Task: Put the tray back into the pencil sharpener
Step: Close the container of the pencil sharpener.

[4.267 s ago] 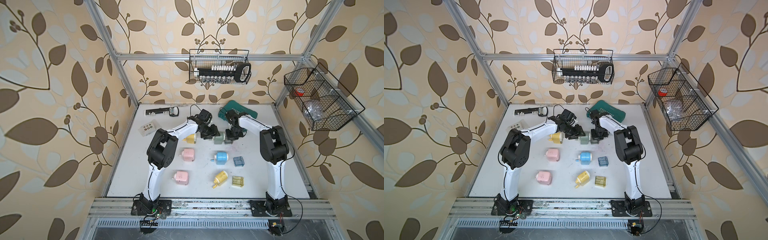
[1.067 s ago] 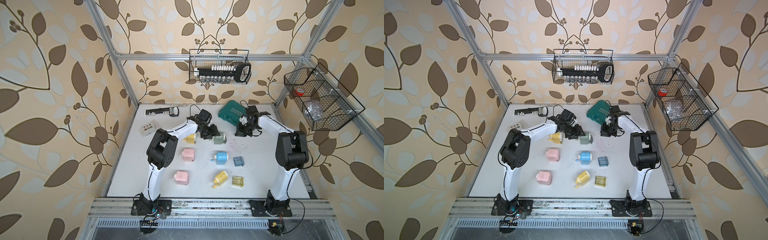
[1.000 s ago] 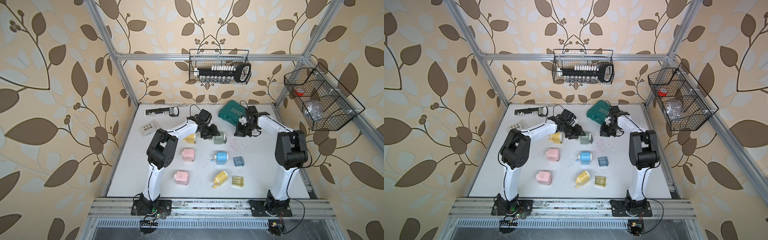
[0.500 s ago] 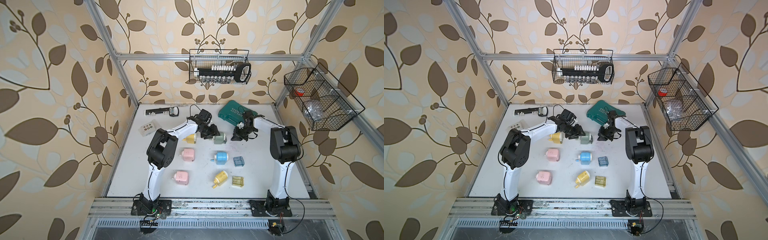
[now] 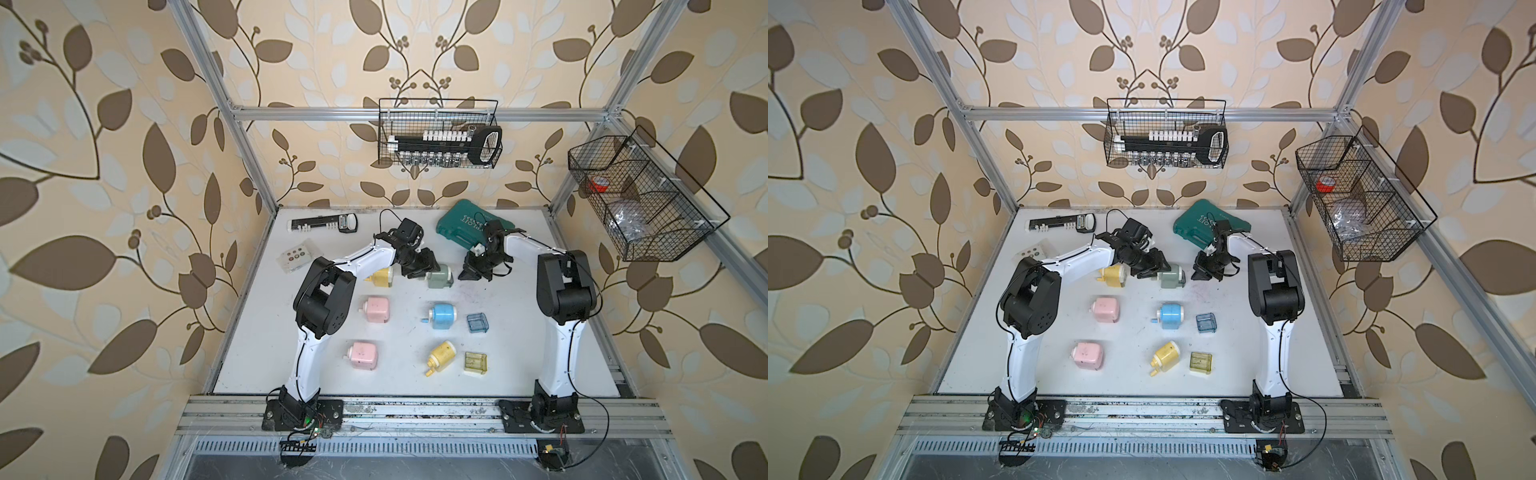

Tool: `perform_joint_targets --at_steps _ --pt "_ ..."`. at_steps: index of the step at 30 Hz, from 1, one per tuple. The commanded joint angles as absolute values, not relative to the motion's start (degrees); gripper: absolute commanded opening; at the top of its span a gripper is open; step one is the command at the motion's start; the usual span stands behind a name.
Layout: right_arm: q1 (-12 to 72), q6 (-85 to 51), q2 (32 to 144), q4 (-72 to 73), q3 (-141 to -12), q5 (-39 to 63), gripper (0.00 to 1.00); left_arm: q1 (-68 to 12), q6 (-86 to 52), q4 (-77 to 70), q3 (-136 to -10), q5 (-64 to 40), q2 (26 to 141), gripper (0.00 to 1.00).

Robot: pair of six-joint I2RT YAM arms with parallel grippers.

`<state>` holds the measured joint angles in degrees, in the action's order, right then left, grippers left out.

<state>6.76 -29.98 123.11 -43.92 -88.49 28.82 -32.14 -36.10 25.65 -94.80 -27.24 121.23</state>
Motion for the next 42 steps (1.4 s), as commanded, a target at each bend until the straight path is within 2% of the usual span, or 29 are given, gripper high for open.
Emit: perform_joint_targets --at_steps 1,42 --pt "7.40 -30.58 125.50 -43.96 -89.93 29.20 0.00 -31.82 -36.15 27.17 -93.07 -24.51 122.89 0.57" --pt "11.59 -31.77 125.35 -37.39 -89.50 39.81 0.00 -31.88 -36.59 26.51 -92.73 -25.05 123.60 0.57"
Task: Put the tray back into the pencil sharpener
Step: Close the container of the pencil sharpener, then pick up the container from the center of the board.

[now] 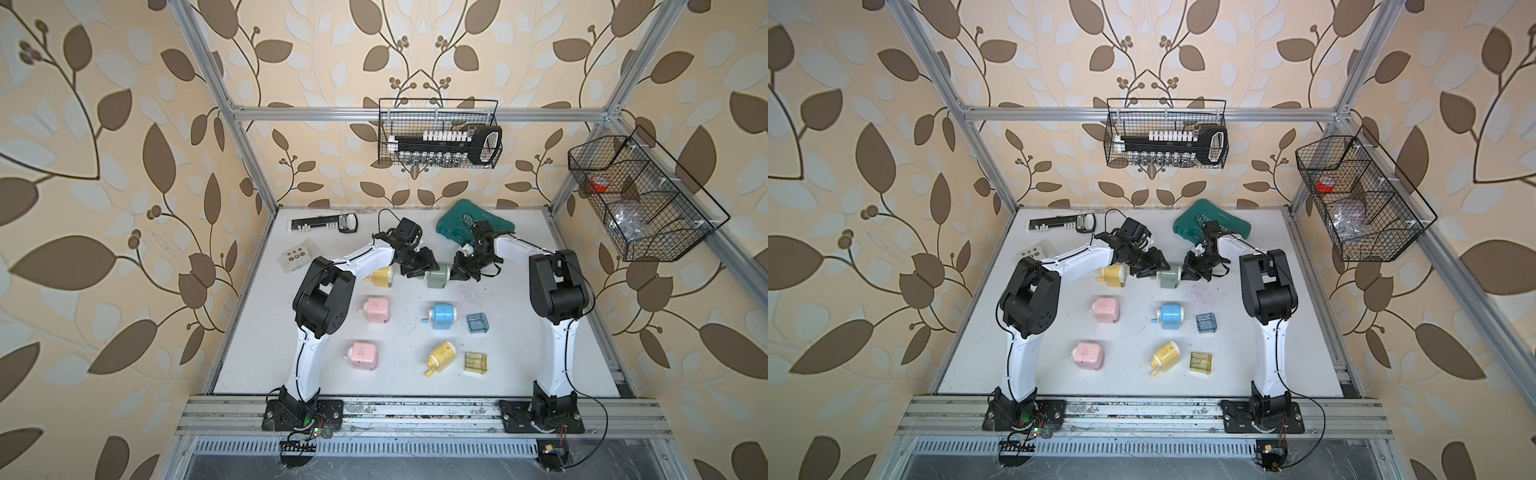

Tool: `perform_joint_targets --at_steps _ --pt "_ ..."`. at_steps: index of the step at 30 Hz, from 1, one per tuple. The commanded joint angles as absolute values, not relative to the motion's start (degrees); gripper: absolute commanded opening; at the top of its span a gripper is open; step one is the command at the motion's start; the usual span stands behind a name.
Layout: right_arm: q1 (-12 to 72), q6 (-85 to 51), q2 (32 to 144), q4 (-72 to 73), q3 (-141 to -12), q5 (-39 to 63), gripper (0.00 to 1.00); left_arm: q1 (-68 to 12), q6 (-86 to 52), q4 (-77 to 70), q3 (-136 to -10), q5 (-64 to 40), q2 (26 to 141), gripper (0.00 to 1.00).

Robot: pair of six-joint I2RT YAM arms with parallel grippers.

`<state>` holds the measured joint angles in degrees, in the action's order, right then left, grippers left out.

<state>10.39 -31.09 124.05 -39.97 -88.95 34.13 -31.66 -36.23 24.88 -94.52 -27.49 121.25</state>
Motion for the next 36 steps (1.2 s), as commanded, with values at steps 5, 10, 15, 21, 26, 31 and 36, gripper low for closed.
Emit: perform_joint_targets --at_steps 5,10,15,21,26,31,36 --pt "11.05 -31.32 123.75 -38.44 -88.95 36.22 0.00 -31.85 -36.65 26.44 -92.88 -25.16 123.44 0.57" --pt "10.09 -29.68 120.38 -42.27 -89.03 27.55 0.00 -31.90 -36.65 26.52 -92.81 -25.22 123.23 0.57" --pt "9.11 -28.16 117.27 -44.92 -88.89 22.59 0.00 -31.86 -37.05 26.37 -92.99 -25.30 123.13 0.59" --pt "8.96 -26.72 114.32 -46.57 -88.49 20.04 0.02 -31.84 -37.70 25.84 -92.95 -25.40 122.55 0.64" --pt "8.87 -25.86 112.38 -47.52 -87.65 19.26 0.12 -31.89 -38.03 24.80 -92.87 -26.16 121.19 0.72" --pt "8.81 -24.73 109.78 -48.24 -86.31 18.29 0.19 -31.90 -37.99 24.55 -93.49 -26.86 119.45 0.75" --pt "8.78 -24.00 106.82 -48.77 -84.42 17.08 0.26 -31.85 -37.79 24.96 -94.13 -26.99 117.90 0.77"
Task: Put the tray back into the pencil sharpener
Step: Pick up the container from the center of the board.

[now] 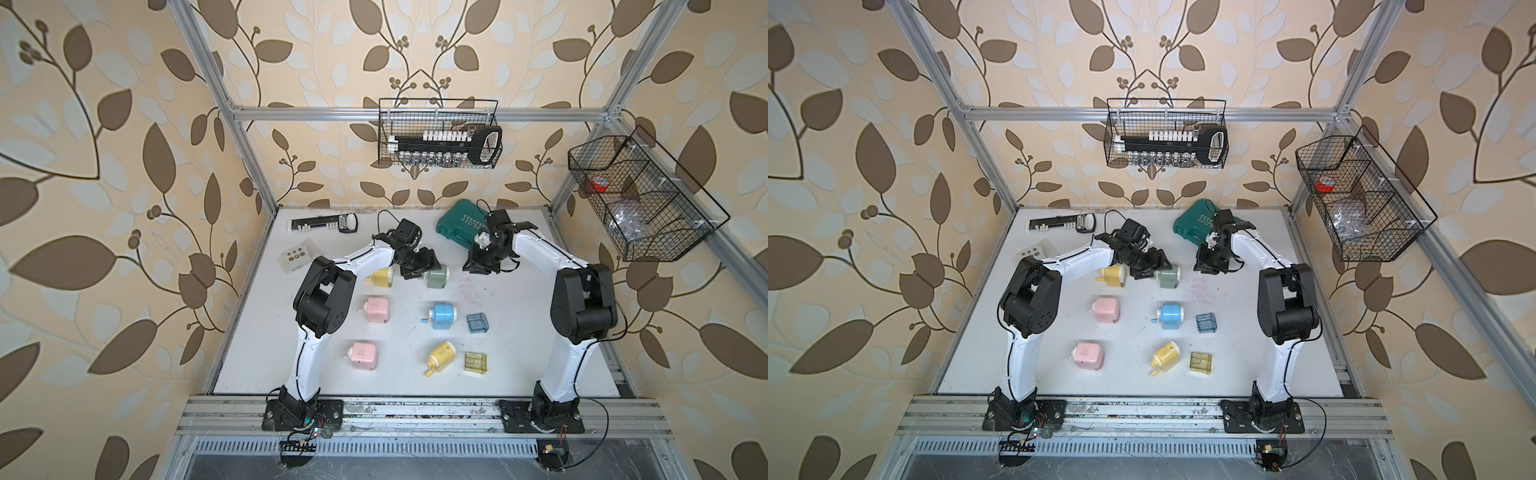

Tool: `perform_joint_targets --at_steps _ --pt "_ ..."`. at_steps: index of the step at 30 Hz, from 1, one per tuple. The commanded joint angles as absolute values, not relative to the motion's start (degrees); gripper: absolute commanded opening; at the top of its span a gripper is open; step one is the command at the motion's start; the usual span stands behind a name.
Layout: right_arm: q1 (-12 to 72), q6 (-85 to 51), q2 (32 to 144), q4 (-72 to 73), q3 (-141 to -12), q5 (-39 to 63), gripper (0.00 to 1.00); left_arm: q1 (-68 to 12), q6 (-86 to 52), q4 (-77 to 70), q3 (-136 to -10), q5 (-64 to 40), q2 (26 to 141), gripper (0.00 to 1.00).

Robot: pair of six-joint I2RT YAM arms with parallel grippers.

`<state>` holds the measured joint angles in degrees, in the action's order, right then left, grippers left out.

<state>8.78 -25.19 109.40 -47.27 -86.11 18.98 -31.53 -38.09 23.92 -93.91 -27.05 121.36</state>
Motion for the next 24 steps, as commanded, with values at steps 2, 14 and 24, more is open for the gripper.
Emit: perform_joint_targets --at_steps 2,14,24 --pt "8.72 -23.52 105.66 -48.78 -83.39 16.90 0.29 -31.88 -37.79 24.93 -94.14 -27.07 117.06 0.76" --pt "8.43 -22.76 96.39 -48.78 -75.12 13.85 0.36 -31.92 -36.13 26.95 -96.87 -26.19 113.17 0.78" --pt "8.25 -20.53 87.69 -49.57 -67.98 14.05 0.36 -32.58 -33.16 34.34 -92.69 -21.44 102.60 0.75"
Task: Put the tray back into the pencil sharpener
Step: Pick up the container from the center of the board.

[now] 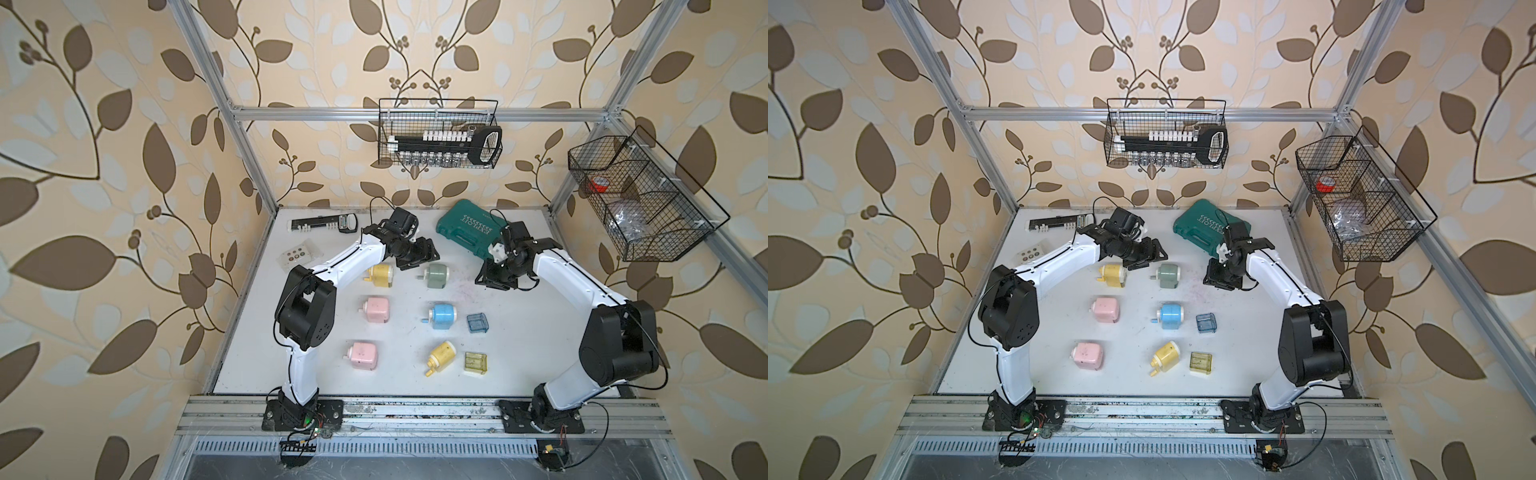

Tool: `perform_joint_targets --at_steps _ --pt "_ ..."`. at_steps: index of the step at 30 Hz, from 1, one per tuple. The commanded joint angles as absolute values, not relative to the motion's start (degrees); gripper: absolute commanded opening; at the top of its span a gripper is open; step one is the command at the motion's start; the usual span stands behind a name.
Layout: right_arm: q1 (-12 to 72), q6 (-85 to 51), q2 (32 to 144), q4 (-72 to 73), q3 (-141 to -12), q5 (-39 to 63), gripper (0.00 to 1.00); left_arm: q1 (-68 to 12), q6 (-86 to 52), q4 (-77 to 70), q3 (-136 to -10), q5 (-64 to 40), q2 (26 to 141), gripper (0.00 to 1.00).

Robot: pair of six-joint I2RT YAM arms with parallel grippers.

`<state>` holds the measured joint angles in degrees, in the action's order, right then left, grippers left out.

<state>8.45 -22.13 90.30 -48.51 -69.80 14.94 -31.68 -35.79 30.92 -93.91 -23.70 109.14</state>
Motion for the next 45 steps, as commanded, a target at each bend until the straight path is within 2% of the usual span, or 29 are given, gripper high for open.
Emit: perform_joint_targets --at_steps 1,11,16,32,45 --pt "8.25 -20.30 86.53 -49.44 -67.00 13.61 0.36 -32.98 -32.82 35.16 -91.58 -20.67 101.28 0.74" --pt "8.27 -18.30 79.16 -48.50 -59.33 10.45 0.36 -38.07 -35.61 32.07 -75.07 -15.65 89.26 0.73" --pt "8.46 -18.58 78.66 -46.80 -55.64 9.23 0.35 -40.43 -37.49 29.83 -69.54 -13.81 86.98 0.72" --pt "14.45 -21.40 81.61 -42.28 -51.17 3.10 0.36 -44.21 -41.79 26.23 -61.37 -10.33 80.79 0.72" --pt "16.67 -21.22 86.62 -40.52 -49.93 1.06 0.35 -44.30 -43.23 25.65 -59.74 -9.52 80.60 0.70"
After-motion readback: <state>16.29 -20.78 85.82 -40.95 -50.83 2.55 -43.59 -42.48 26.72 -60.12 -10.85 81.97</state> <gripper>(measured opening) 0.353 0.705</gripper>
